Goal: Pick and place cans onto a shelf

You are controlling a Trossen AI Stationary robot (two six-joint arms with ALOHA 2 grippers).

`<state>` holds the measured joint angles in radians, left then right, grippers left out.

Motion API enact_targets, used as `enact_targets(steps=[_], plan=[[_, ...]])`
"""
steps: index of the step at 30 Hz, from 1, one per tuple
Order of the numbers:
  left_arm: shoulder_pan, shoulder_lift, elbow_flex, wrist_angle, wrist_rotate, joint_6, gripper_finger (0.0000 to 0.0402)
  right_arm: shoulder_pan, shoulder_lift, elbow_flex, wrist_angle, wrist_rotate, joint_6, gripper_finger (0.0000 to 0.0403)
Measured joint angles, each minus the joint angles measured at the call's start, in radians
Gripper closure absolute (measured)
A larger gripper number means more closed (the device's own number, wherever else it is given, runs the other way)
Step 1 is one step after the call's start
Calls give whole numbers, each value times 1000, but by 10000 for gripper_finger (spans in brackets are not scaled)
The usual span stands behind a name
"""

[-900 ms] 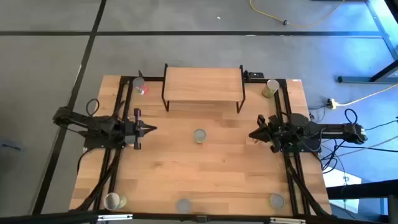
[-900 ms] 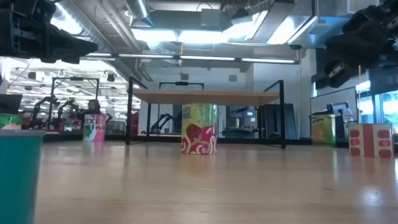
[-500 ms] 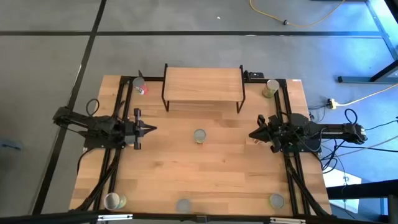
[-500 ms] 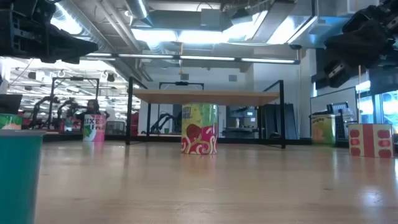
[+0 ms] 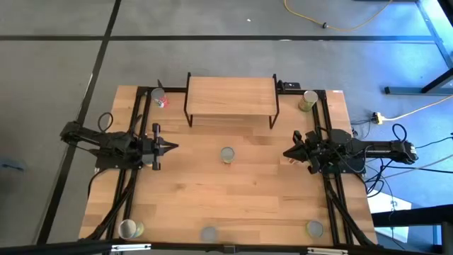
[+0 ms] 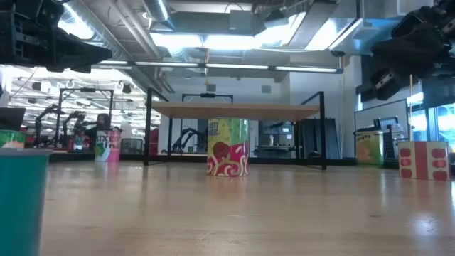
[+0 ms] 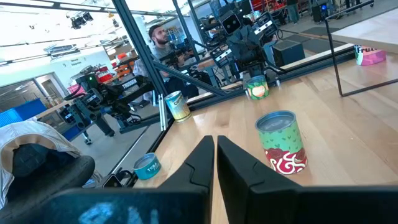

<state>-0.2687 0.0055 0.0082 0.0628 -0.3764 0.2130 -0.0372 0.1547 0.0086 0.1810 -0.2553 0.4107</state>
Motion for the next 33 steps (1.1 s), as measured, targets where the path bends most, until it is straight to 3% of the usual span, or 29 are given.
enact_targets(steps=[33], plan=[[0,0,0,0,0,0,401,0,0,3,52,13,-21,379]])
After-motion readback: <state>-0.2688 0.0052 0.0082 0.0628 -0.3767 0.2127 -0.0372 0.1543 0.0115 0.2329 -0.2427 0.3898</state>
